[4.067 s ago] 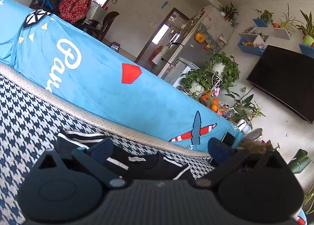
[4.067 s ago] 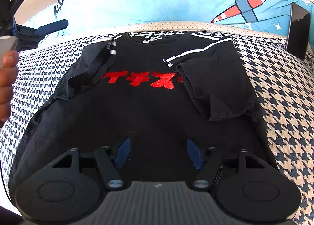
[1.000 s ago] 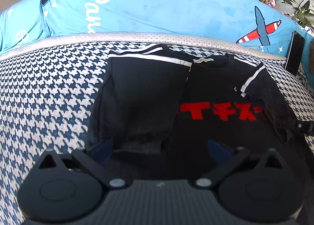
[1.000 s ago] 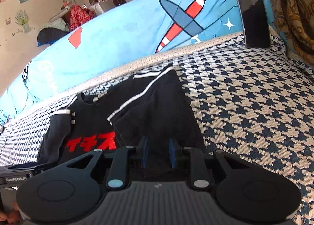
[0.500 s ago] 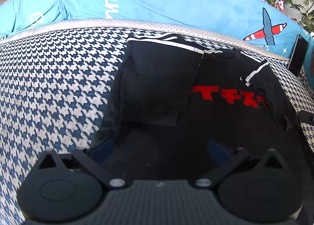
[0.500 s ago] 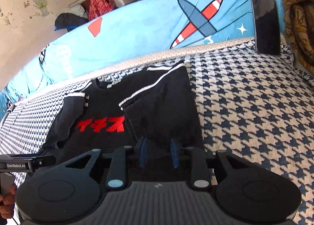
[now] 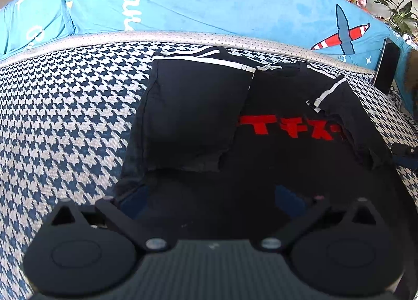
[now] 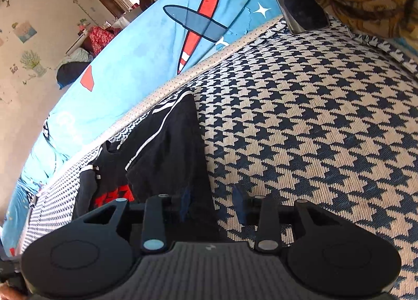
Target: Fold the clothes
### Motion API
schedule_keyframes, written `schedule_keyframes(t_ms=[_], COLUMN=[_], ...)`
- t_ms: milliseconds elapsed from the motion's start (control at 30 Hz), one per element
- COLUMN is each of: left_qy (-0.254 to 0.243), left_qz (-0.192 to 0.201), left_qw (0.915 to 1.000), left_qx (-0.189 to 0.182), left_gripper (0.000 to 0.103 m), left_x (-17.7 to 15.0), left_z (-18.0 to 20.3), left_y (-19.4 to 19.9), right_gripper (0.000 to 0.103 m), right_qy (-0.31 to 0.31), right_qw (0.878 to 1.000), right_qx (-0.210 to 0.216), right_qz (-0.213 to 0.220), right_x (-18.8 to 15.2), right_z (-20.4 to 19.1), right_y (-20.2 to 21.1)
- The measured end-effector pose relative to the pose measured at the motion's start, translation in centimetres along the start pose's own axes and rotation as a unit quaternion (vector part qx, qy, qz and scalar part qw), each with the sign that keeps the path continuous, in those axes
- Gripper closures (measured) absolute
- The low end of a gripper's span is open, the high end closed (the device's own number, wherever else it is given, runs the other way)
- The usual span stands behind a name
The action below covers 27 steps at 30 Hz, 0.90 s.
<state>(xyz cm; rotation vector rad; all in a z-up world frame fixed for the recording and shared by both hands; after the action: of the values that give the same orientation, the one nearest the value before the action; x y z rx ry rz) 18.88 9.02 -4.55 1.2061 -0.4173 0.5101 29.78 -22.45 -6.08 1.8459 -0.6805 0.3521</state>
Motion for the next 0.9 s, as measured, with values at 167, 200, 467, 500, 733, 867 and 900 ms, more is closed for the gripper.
schedule_keyframes(t_ms=[167,200,467,500,733,867,900], left_qy=[-0.002,-0.001,-0.014,-0.013,-0.01,-0.015,-0.016], left_qz=[-0.005,-0.006,-0.017,-0.017,-0.014,-0.017,-0.018], left_qw=[1.0,1.0,0.9997,0.9997,0.9998,0.9997,0.9997], left_qx=[0.004,0.003,0.008,0.009,0.005,0.004,0.006], left_gripper=[0.0,0.0,0.0,0.0,0.0,0.0,0.0], left_x=[-0.2,-0.2,-0.6,-0.6,-0.4,-0.5,-0.6], left_z=[-0.2,-0.2,-0.3,-0.4,-0.6,-0.5,-0.5], left_y=[-0.2,-0.2,-0.6,-0.5,-0.3,-0.3,-0.4], right_gripper=[0.067,0.067,0.073,0.076,0.089,0.088,0.088], right_qy=[0.001,0.004,0.019,0.019,0.013,0.023,0.025], right_qw=[1.0,1.0,0.999,0.999,0.999,0.999,0.999], right_qx=[0.016,0.018,0.033,0.033,0.052,0.037,0.033], right_qz=[-0.007,-0.007,0.014,0.016,0.01,0.019,0.022], right_x=[-0.2,-0.3,-0.4,-0.4,-0.4,-0.5,-0.6], right_z=[-0.7,-0.9,-1.9,-2.0,-2.5,-2.8,-2.9], right_y=[-0.4,-0.5,-1.8,-1.9,-2.0,-2.2,-2.2])
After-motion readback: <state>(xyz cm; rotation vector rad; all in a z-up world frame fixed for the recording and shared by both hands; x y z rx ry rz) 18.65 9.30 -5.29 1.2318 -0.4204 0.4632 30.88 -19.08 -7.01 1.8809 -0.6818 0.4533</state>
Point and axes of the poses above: each gripper's, at about its wrist camera, not at the fingertips, and y roughly against the way its jaws point, z to its right, x to its top, the point moved 5 cm from there along -y, roughly the way its jaws point, and after that the axes turned 13 degrees about -x, right-handed, at the moved point
